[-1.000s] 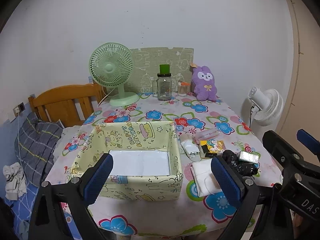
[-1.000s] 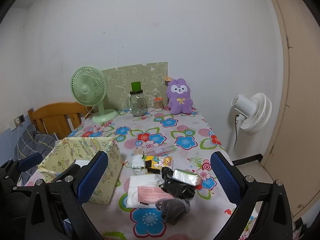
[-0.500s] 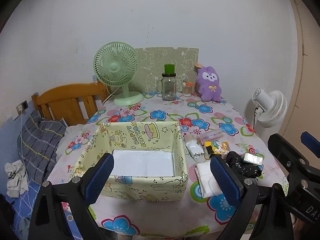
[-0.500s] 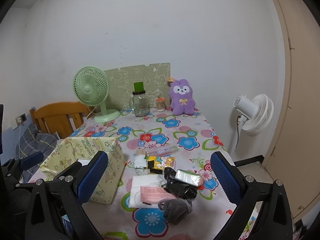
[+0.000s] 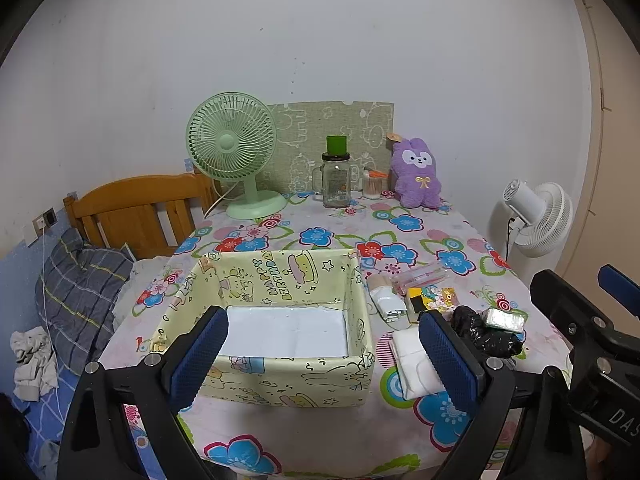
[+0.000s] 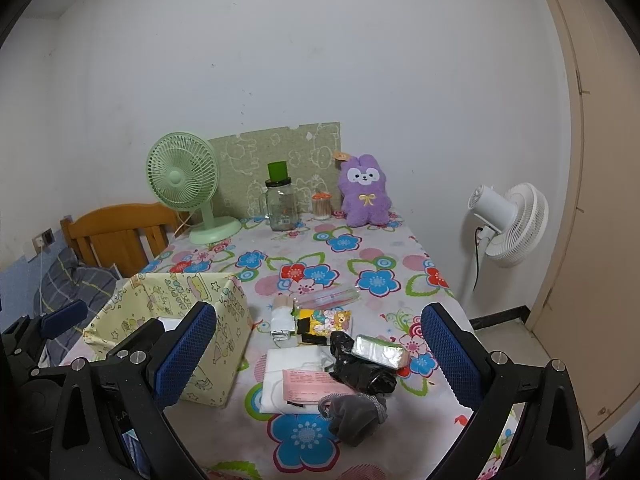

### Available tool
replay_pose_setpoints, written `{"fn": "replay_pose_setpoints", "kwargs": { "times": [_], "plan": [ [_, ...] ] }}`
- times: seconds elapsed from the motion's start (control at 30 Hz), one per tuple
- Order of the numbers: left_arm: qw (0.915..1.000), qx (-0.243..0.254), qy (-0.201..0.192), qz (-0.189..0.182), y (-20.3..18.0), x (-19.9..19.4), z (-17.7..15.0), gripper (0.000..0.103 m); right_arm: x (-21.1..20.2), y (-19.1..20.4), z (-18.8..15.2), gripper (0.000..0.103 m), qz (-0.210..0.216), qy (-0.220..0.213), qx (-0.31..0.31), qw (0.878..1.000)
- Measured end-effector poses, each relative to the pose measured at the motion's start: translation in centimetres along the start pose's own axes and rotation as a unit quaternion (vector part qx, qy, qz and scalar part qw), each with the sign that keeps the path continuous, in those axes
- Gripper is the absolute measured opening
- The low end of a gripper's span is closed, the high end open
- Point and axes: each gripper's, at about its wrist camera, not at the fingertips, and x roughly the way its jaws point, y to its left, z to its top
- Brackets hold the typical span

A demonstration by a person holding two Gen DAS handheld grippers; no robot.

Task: Organize soft objects

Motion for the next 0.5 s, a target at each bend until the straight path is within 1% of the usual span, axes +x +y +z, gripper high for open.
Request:
{"fn": "replay_pose_setpoints", "kwargs": {
  "times": [0.5],
  "plan": [
    [1.0000, -0.002, -0.003, -0.003, -0.28, 0.04, 0.02, 0.097, -0.06, -0.08, 0.03, 0.103, -0.001, -0.005, -0.002, 1.000]
  ]
}}
